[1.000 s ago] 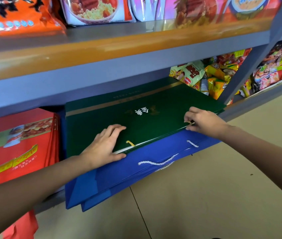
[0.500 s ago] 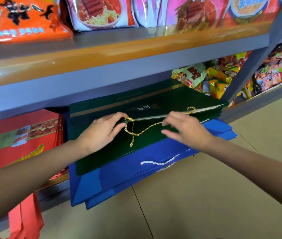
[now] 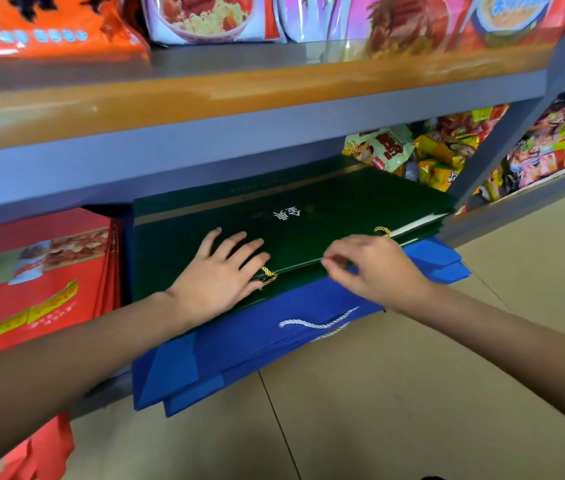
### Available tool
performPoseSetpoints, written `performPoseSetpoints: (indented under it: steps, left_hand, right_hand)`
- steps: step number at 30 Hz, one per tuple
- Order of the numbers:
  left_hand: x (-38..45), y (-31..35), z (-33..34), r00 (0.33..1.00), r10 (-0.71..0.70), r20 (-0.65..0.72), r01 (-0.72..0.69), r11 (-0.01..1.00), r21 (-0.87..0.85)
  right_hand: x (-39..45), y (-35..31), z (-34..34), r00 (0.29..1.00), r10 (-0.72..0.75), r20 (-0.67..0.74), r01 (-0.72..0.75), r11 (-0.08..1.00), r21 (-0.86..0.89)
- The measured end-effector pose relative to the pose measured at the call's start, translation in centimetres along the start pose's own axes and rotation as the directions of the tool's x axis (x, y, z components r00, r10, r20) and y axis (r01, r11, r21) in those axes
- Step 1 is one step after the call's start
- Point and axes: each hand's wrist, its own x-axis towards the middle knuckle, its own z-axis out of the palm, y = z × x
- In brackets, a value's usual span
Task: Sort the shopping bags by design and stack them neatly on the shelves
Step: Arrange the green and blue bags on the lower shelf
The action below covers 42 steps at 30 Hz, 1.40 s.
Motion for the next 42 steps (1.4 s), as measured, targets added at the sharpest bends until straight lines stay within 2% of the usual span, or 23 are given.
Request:
performPoseSetpoints:
  steps: [1,3,5,7,9,10,14,16,18,20,21,23,25,28,30,32,34,38,41,42]
  left_hand:
    - [0.3,0.1,0.1,1.000,0.028,0.010,-0.029,0.999,0.045]
    - [0.9,0.5,-0.1,0.998,0.047,0.049,-0.051,0.995,0.089]
    - [1.5,0.8,-0.4,0.998,0.055,0.035,-0.059,0.989,0.138]
    - [2.1,0.6,-1.1,0.999,0.044,-0.013,-0.041,0.984,0.176]
    - [2.4,-0.1,-2.1,0.995,0.052,-0.090,-0.034,0.981,0.190]
    - [2.5,-0.4,-2.6,0.988,0.066,-0.139,-0.035,0.976,0.213]
    - [2.8,-2.6,-4.5,0.966,0.051,-0.252,0.017,0.965,0.260]
    - [2.9,-2.9,-4.3,0.966,0.060,-0.253,0.017,0.957,0.290]
    - [2.4,-2.0,-2.9,0.965,0.117,-0.233,-0.036,0.944,0.327]
    - [1.6,0.2,-0.7,0.978,0.161,-0.131,-0.118,0.951,0.287]
    - [1.1,1.2,0.6,0.983,0.175,-0.053,-0.155,0.951,0.269]
    - [0.7,2.7,1.2,0.986,0.154,0.063,-0.164,0.966,0.202]
    - [0.5,2.9,1.2,0.986,0.087,0.142,-0.089,0.996,0.005]
    - [0.1,1.6,0.9,0.943,0.059,0.329,0.002,0.983,-0.181]
    - [0.1,1.0,0.4,0.919,0.059,0.390,0.046,0.966,-0.255]
    - [0.1,0.6,0.3,0.904,0.041,0.426,0.074,0.966,-0.249]
    - [0.5,0.3,0.1,0.916,0.026,0.401,0.052,0.982,-0.182]
    - [1.1,1.5,-0.8,0.935,0.030,0.352,-0.016,0.999,-0.044]
    - [1.5,3.2,-0.7,0.961,-0.007,0.277,0.018,0.999,-0.035]
    - [1.7,3.4,-0.7,0.966,-0.027,0.258,0.039,0.998,-0.043]
  right_hand:
    - [0.0,1.8,-0.7,0.998,0.058,0.002,-0.058,0.998,-0.040]
    - [0.2,5.3,-1.6,0.972,0.169,0.163,-0.133,0.968,-0.211]
    - [0.4,8.2,-1.6,0.887,0.275,0.371,-0.101,0.900,-0.424]
    - [0.9,9.3,-1.1,0.816,0.332,0.474,-0.026,0.839,-0.543]
    - [1.7,9.7,-0.8,0.803,0.309,0.510,0.067,0.803,-0.592]
    - [2.3,9.7,-1.0,0.824,0.289,0.488,0.083,0.790,-0.607]
    - [4.9,10.1,-2.8,0.967,0.182,0.179,-0.041,0.804,-0.593]
    - [5.5,10.4,-3.0,0.990,0.119,0.070,-0.056,0.809,-0.584]
    - [4.8,9.9,-2.3,0.971,0.186,0.149,-0.058,0.791,-0.609]
    - [2.7,9.2,-0.6,0.876,0.313,0.367,-0.008,0.770,-0.638]
    - [1.8,9.1,0.2,0.826,0.330,0.457,0.039,0.775,-0.631]
    - [0.7,9.7,0.6,0.773,0.342,0.534,0.068,0.792,-0.606]
    - [0.7,10.5,-0.3,0.793,0.321,0.518,0.061,0.803,-0.592]
    - [0.5,11.2,-1.1,0.828,0.313,0.465,-0.031,0.854,-0.520]
    - [0.0,10.8,-0.7,0.841,0.277,0.465,-0.057,0.899,-0.433]
    - [-0.7,10.1,-0.2,0.848,0.223,0.481,-0.045,0.935,-0.353]
    - [-1.5,9.6,0.1,0.871,0.171,0.461,-0.041,0.960,-0.278]
    - [-4.4,8.5,0.5,0.931,0.073,0.357,-0.056,0.997,-0.059]
    - [-6.5,7.6,1.4,0.946,-0.075,0.317,0.131,0.979,-0.158]
    - [-6.6,7.4,1.7,0.948,-0.097,0.302,0.151,0.975,-0.161]
